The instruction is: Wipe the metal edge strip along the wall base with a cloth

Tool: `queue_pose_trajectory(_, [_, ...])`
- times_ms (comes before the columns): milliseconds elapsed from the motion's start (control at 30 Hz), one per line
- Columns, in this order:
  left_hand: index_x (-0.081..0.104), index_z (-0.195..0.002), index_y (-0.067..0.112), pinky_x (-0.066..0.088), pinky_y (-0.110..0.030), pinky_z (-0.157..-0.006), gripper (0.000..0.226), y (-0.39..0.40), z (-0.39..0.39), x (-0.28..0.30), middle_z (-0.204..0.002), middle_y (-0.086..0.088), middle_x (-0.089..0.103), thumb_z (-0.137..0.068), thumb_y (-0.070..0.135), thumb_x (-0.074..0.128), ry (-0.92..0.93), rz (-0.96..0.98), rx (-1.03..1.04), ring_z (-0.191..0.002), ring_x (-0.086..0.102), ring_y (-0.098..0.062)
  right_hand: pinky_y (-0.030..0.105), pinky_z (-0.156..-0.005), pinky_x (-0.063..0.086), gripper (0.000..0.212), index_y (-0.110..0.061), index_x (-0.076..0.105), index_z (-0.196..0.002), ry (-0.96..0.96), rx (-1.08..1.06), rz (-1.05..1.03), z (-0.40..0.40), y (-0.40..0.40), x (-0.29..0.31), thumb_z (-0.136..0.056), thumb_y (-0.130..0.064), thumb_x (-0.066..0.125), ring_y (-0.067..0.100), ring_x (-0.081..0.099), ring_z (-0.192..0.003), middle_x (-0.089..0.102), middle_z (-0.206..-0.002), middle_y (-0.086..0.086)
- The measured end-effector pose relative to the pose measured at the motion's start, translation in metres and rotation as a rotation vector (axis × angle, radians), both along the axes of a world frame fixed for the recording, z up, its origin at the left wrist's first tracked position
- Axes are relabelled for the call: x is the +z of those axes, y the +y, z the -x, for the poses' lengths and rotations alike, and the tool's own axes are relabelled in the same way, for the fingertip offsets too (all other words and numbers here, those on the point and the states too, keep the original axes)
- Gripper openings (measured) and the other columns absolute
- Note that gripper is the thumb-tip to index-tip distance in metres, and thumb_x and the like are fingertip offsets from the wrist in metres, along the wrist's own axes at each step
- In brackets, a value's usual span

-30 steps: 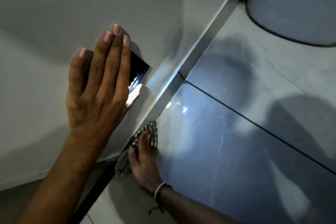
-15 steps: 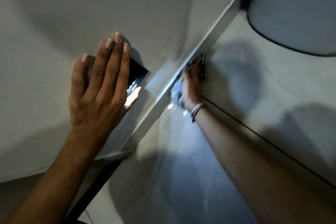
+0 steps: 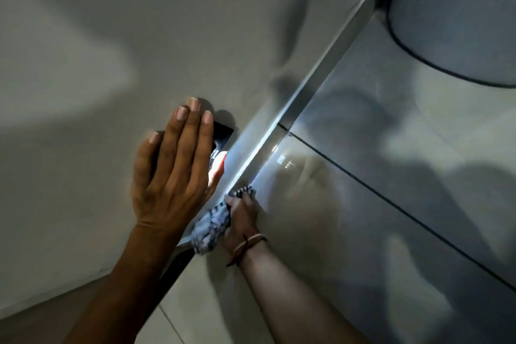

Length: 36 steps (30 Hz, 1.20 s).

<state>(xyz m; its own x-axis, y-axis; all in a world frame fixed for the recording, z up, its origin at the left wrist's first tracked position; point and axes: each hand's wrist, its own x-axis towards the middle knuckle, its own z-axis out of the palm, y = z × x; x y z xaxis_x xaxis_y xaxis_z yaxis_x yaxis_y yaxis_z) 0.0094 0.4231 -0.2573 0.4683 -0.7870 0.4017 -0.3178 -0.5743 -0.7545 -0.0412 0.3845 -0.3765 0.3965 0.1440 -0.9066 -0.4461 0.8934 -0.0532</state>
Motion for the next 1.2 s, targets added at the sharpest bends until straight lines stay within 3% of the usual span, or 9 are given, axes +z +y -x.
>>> queue_pose_trajectory(100, [0.031, -0.170, -0.001, 0.018, -0.037, -0.138, 0.073, -0.003, 0.002, 0.003, -0.175, -0.016, 0.029, -0.113, 0.040, 0.049, 0.094, 0.048, -0.028, -0.167, 0.025, -0.026, 0.026, -0.068, 0.051, 0.035, -0.007, 0.063, -0.102, -0.006, 0.053, 0.147, -0.014, -0.027, -0.001, -0.080, 0.020, 0.061, 0.021, 0.057, -0.080, 0.059, -0.087, 0.013])
queue_pose_trajectory(267, [0.050, -0.156, -0.013, 0.038, -0.045, -0.122, 0.058, -0.025, 0.021, 0.032, -0.160, -0.028, 0.053, -0.109, 0.021, 0.052, 0.446, 0.248, 0.028, -0.148, 0.056, -0.037, 0.052, -0.098, 0.049, 0.031, 0.006, 0.061, -0.116, -0.180, 0.107, 0.102, -0.002, -0.131, 0.054, -0.089, 0.016, 0.049, 0.032, 0.059, -0.098, 0.059, -0.117, 0.029])
queue_pose_trajectory(367, [0.066, -0.140, -0.016, 0.045, -0.046, -0.113, 0.048, -0.056, 0.045, 0.070, -0.139, -0.032, 0.069, -0.105, 0.014, 0.052, 0.756, 0.672, 0.115, -0.134, 0.059, -0.039, 0.049, -0.099, 0.055, 0.036, 0.004, 0.060, -0.123, -0.379, 0.135, -0.063, 0.025, -0.221, 0.119, -0.089, 0.002, 0.046, 0.037, 0.068, -0.101, 0.069, -0.115, 0.025])
queue_pose_trajectory(433, [0.076, -0.131, -0.003, 0.054, -0.028, -0.099, 0.044, -0.093, 0.062, 0.094, -0.121, -0.014, 0.078, -0.108, 0.026, 0.052, 0.966, 1.089, 0.231, -0.115, 0.068, -0.025, 0.043, -0.086, 0.062, 0.034, -0.004, 0.069, -0.116, -0.400, 0.140, -0.139, 0.034, -0.272, 0.164, -0.086, -0.011, 0.054, 0.033, 0.075, -0.097, 0.077, -0.106, 0.018])
queue_pose_trajectory(533, [0.081, -0.108, 0.032, 0.062, -0.018, -0.074, 0.036, -0.168, 0.049, 0.133, -0.099, 0.007, 0.082, -0.099, 0.062, 0.062, 1.560, 1.870, 0.731, -0.095, 0.081, -0.015, 0.038, -0.086, 0.061, 0.038, -0.005, 0.073, -0.115, -0.445, 0.259, -0.118, 0.023, -0.335, 0.226, -0.088, -0.029, 0.061, 0.028, 0.074, -0.105, 0.078, -0.112, 0.015])
queue_pose_trajectory(600, [0.086, -0.094, 0.034, 0.065, -0.023, -0.064, 0.038, -0.207, 0.032, 0.149, -0.091, 0.004, 0.083, -0.093, 0.069, 0.072, 1.894, 2.125, 0.901, -0.083, 0.082, -0.014, 0.036, -0.086, 0.061, 0.043, -0.005, 0.069, -0.122, -0.489, 0.475, -0.004, 0.002, -0.362, 0.255, -0.087, -0.030, 0.067, 0.028, 0.072, -0.110, 0.075, -0.119, 0.016])
queue_pose_trajectory(733, [0.083, -0.105, 0.017, 0.063, -0.020, -0.061, 0.006, -0.277, 0.003, 0.163, -0.090, 0.003, 0.085, -0.100, 0.019, 0.080, 1.713, 2.373, 0.868, -0.080, 0.079, -0.011, 0.034, -0.076, 0.063, 0.038, -0.020, 0.072, -0.110, -0.519, 0.975, 0.440, -0.050, -0.434, 0.286, -0.076, -0.007, 0.081, 0.027, 0.075, -0.102, 0.079, -0.107, 0.010])
queue_pose_trajectory(967, [0.072, -0.115, 0.004, 0.063, -0.019, -0.059, 0.020, -0.368, -0.075, 0.178, -0.091, -0.004, 0.075, -0.098, -0.003, 0.080, 1.446, 2.308, 0.854, -0.075, 0.074, -0.011, 0.049, -0.092, 0.057, 0.025, -0.022, 0.064, -0.102, -0.497, 1.257, 0.914, -0.134, -0.537, 0.305, -0.084, -0.005, 0.069, 0.033, 0.069, -0.101, 0.073, -0.110, 0.017])
queue_pose_trajectory(1200, [0.072, -0.123, 0.004, 0.060, -0.045, -0.101, 0.019, -0.427, -0.130, 0.165, -0.123, -0.015, 0.075, -0.107, 0.014, 0.069, 1.272, 1.467, 0.929, -0.113, 0.070, -0.034, 0.054, -0.097, 0.056, 0.043, -0.008, 0.060, -0.123, -0.372, 1.372, 0.970, -0.181, -0.562, 0.272, -0.083, -0.009, 0.076, 0.037, 0.067, -0.103, 0.069, -0.119, 0.028])
